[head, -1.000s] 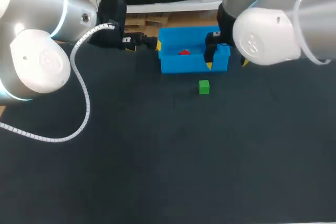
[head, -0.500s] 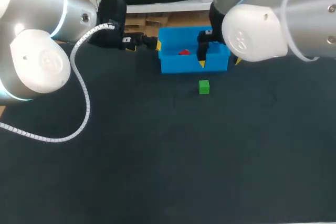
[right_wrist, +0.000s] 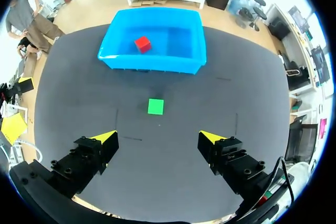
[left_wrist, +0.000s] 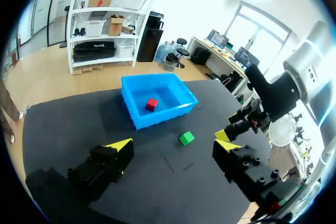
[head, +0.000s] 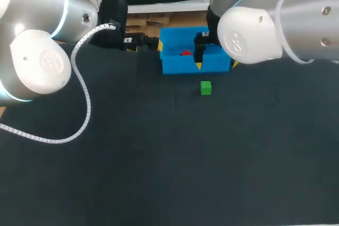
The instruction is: Use the left arm to pick the red cube and place it into the blue plastic box first, then use the right arm to grasp the green cube and put it into the same blue plastic box after the first action is fully finished.
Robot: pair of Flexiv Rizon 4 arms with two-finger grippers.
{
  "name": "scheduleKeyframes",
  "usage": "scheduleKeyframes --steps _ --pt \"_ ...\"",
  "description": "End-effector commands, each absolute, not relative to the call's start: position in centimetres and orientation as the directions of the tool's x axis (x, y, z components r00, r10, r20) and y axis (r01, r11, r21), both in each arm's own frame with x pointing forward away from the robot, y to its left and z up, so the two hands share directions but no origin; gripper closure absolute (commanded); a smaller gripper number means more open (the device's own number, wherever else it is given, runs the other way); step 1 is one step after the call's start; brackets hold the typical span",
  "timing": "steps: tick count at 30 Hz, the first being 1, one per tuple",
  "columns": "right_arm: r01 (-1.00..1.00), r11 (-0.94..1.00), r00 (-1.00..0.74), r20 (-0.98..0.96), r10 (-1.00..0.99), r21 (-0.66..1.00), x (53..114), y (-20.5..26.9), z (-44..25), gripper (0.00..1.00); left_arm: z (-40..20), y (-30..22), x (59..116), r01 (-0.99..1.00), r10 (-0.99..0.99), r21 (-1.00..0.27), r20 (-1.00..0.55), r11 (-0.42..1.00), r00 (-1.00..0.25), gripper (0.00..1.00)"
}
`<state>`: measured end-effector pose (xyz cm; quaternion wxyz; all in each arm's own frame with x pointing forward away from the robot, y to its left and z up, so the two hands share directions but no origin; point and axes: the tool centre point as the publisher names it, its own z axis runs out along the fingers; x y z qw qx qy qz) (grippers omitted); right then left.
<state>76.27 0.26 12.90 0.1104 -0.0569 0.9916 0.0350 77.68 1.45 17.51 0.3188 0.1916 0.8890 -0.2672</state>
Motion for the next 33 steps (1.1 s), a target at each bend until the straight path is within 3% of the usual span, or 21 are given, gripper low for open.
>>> scheduleKeyframes --steps 1,33 --pt "-0.122 0.991 -0.970 -0.217 -0.110 0.047 76.7 0.8 12.8 0.00 17.5 1.6 77.6 0.515 0.169 -0.356 -0.673 0.779 -0.720 0.00" --pt "-0.101 0.994 -0.978 -0.186 -0.093 0.033 78.6 1.7 9.6 0.00 17.5 1.6 77.6 0.515 0.169 -0.356 -0.673 0.779 -0.720 0.00"
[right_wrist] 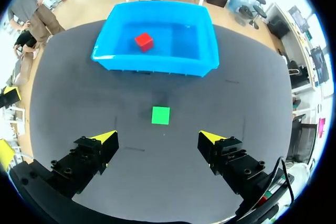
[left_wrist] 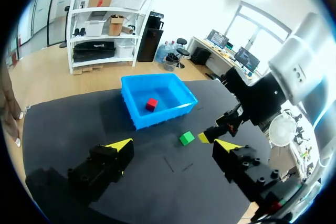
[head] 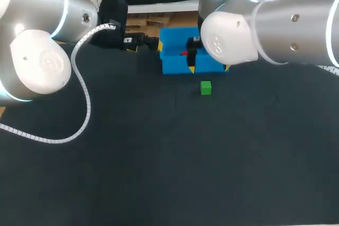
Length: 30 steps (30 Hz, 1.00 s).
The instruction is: Use the left arm to pick the red cube and place it into the blue plastic box first, then use the right arm to grasp the green cube and put it into the same blue plastic box after the first action is fully finished.
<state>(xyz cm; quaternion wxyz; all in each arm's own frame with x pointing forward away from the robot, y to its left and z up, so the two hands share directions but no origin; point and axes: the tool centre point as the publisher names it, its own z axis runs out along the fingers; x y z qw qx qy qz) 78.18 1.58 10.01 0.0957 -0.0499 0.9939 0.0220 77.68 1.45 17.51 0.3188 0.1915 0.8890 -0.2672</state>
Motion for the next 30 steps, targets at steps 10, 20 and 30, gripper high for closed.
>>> scheduleKeyframes --steps 10,20,30 --pt "-0.091 0.996 -0.982 -0.165 -0.086 0.021 78.2 1.3 7.9 0.00 17.5 1.6 77.6 0.515 0.169 -0.356 -0.673 0.779 -0.720 0.00" --pt "-0.091 0.996 -0.984 -0.152 -0.088 0.014 77.9 1.8 6.7 0.00 17.5 1.6 77.6 0.515 0.169 -0.356 -0.673 0.779 -0.720 0.00" --pt "-0.089 0.996 -0.985 -0.149 -0.086 0.011 78.4 2.3 5.4 0.00 17.5 1.6 77.6 0.515 0.169 -0.356 -0.673 0.779 -0.720 0.00"
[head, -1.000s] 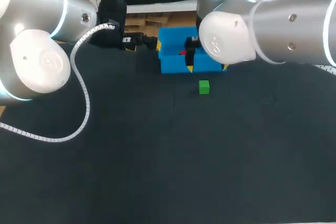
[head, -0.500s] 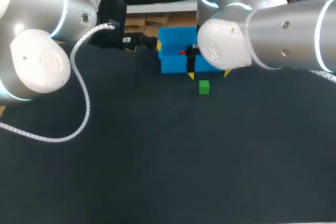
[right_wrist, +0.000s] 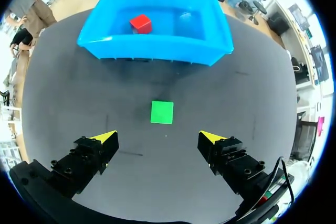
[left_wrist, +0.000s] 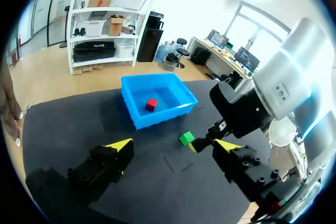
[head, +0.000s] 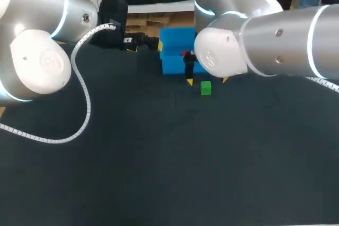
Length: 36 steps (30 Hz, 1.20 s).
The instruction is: Use the left arm to pick the red cube and place it into the blue plastic box first, then use the right arm to grasp the green cube and put it into the same blue plastic box after the first action is fully finished.
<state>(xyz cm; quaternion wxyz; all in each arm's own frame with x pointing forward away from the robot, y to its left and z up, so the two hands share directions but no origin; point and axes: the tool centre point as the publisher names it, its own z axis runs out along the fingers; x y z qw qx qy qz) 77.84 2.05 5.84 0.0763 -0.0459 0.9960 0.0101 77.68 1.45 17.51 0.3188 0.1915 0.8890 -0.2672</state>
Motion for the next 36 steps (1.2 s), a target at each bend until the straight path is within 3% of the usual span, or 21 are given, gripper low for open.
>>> scheduleKeyframes --steps 1,36 --pt "-0.087 0.996 -0.985 -0.149 -0.084 0.011 78.5 2.2 5.2 0.00 17.5 1.6 77.6 0.515 0.169 -0.356 -0.673 0.779 -0.720 0.00" --pt "-0.037 0.999 -0.992 -0.122 -0.035 0.017 80.1 2.0 1.1 0.00 17.5 1.6 77.6 0.515 0.169 -0.356 -0.673 0.779 -0.720 0.00"
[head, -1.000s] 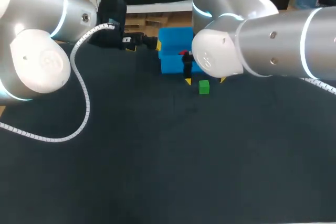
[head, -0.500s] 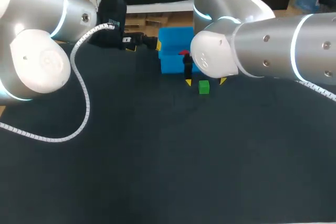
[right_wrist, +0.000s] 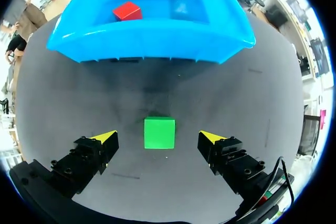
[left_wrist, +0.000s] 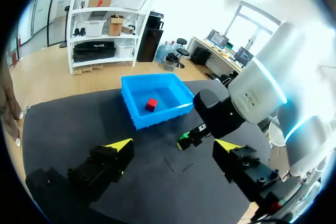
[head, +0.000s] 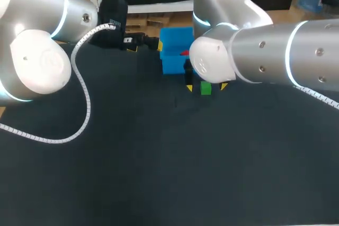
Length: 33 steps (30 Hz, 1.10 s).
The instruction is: Use the left arm to pick the red cube and place it into the blue plastic box first, then use the right arm to grasp the green cube and put it into the same blue plastic box after the first action is fully finished.
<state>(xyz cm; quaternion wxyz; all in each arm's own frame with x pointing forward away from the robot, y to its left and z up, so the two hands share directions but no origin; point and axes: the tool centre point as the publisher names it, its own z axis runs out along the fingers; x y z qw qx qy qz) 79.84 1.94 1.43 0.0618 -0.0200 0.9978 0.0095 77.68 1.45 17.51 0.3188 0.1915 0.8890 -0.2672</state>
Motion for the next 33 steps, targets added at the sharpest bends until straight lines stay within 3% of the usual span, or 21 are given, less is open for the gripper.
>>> scheduleKeyframes --steps 1,25,26,27,28,29,30,33 --pt "-0.034 0.999 -0.992 -0.122 -0.031 0.018 80.2 2.0 1.0 0.00 17.5 1.6 77.6 0.515 0.169 -0.356 -0.673 0.779 -0.720 0.00" --pt "0.003 0.999 -0.992 -0.128 0.009 0.046 80.6 2.2 -0.4 0.00 17.5 1.6 77.6 0.515 0.169 -0.356 -0.673 0.779 -0.720 0.00" --pt "0.004 0.999 -0.992 -0.129 0.010 0.047 80.6 2.2 -0.5 0.17 17.5 1.6 77.6 0.515 0.169 -0.356 -0.673 0.779 -0.720 0.00" --pt "0.004 0.999 -0.992 -0.129 0.010 0.048 80.6 2.2 -0.5 0.53 17.5 1.6 77.6 0.515 0.169 -0.356 -0.673 0.779 -0.720 0.00" --pt "0.005 0.999 -0.991 -0.130 0.011 0.048 80.6 2.1 -0.5 0.64 17.5 1.6 77.6 0.515 0.169 -0.356 -0.673 0.779 -0.720 0.00" --pt "0.006 0.999 -0.991 -0.131 0.012 0.048 80.6 2.1 -0.6 0.88 17.5 1.6 77.6 0.515 0.169 -0.356 -0.673 0.779 -0.720 0.00" --pt "0.006 0.999 -0.991 -0.132 0.012 0.048 80.6 2.1 -0.7 1.00 17.5 1.6 77.6 0.515 0.169 -0.356 -0.673 0.779 -0.720 0.00" --pt "0.005 0.999 -0.991 -0.133 0.012 0.049 80.6 2.1 -0.8 1.00 17.5 1.6 77.6 0.515 0.169 -0.356 -0.673 0.779 -0.720 0.00"
